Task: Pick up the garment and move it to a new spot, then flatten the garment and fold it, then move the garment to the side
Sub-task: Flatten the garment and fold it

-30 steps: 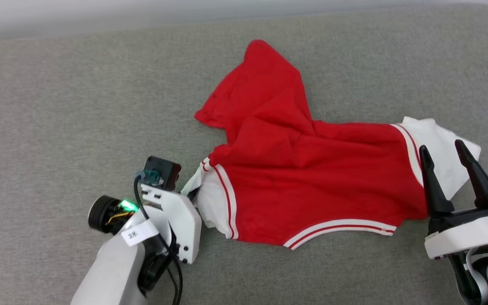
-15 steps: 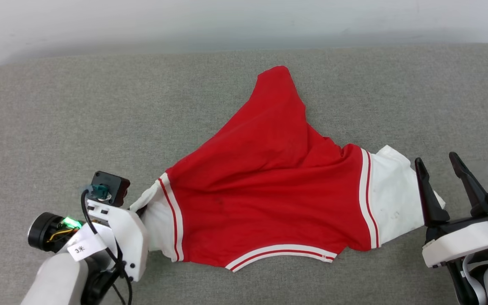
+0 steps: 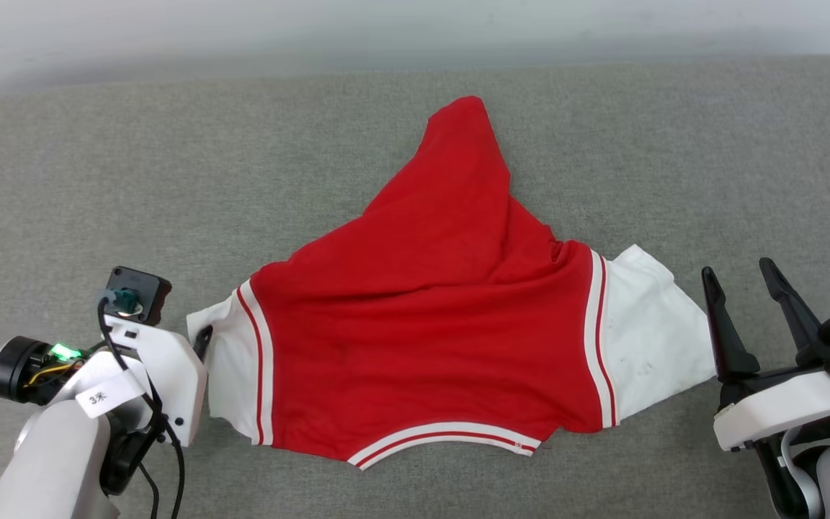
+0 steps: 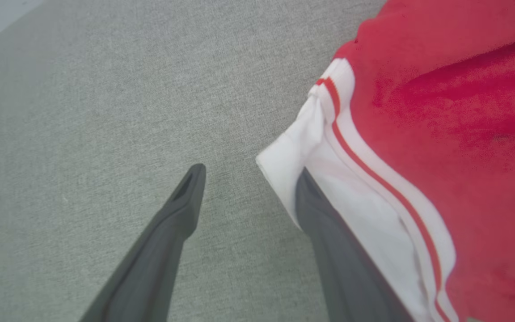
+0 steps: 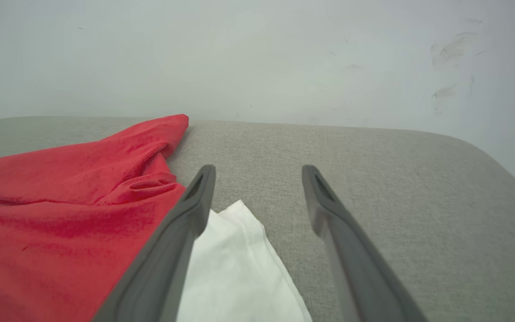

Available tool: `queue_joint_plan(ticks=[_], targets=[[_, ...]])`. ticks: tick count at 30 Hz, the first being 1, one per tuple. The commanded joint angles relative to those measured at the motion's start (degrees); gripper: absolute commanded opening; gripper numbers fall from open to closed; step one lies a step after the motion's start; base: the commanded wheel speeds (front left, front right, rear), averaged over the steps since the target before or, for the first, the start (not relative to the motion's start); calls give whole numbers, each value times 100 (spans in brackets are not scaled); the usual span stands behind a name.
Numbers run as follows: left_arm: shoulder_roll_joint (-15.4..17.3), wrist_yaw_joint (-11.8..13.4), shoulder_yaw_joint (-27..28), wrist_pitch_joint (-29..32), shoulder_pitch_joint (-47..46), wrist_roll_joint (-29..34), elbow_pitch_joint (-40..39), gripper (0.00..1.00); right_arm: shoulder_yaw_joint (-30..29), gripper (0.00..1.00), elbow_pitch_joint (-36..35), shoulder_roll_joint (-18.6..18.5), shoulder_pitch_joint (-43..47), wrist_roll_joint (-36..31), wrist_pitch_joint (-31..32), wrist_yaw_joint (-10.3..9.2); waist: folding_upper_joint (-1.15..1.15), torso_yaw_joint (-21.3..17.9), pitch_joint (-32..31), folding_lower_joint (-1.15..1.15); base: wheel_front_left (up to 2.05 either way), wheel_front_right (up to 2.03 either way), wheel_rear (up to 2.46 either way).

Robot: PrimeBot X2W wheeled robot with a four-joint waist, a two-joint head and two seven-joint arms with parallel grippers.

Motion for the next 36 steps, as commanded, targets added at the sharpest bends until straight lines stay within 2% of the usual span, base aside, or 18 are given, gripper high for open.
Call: queue_joint_plan(ticks=[1, 5, 9, 15, 18, 22, 28, 32, 36], targets=[[-27, 55, 46, -207, -54, 51, 22, 100, -34, 100, 14, 32, 12, 0, -4, -6, 0, 44, -72, 0, 0, 0, 0], [-153, 253, 169, -907, 9, 111, 11, 100, -96, 100, 42, 5, 86, -5, 33, -6, 0, 161, -252, 0, 0, 0, 0], [-245, 496, 239, -1972, 141, 363, -111, 100, -136, 100, 23, -48, 189, 11, 86, -6, 0, 309, -480, 0, 0, 0, 0], [-615, 697, 247, -3483, 570, 413, -360, 100, -235, 100, -42, -86, 434, 58, 161, -6, 0, 495, -773, 0, 0, 0, 0], [-817, 774, 253, -4022, 856, 344, -439, 100, -265, 100, -81, -102, 546, 77, 206, -6, 0, 554, -862, 0, 0, 0, 0], [-1105, 882, 235, -4326, 1204, 337, -596, 100, -244, 100, -111, -116, 690, 137, 302, -6, 0, 614, -923, 0, 0, 0, 0], [-1390, 941, 266, -4406, 1535, 415, -830, 100, -231, 100, -81, -194, 848, 221, 720, -6, 0, 705, -899, 0, 0, 0, 0], [-1455, 858, 265, -4409, 1552, 545, -953, 100, -273, 100, -53, -367, 801, 378, 1649, -5, 0, 823, -777, 0, 0, 0, 0], [-1554, 739, 368, -4406, 1410, 538, -1060, 100, -457, 100, -75, -641, 695, 631, 3004, -6, 0, 991, -622, 0, 0, 0, 0]])
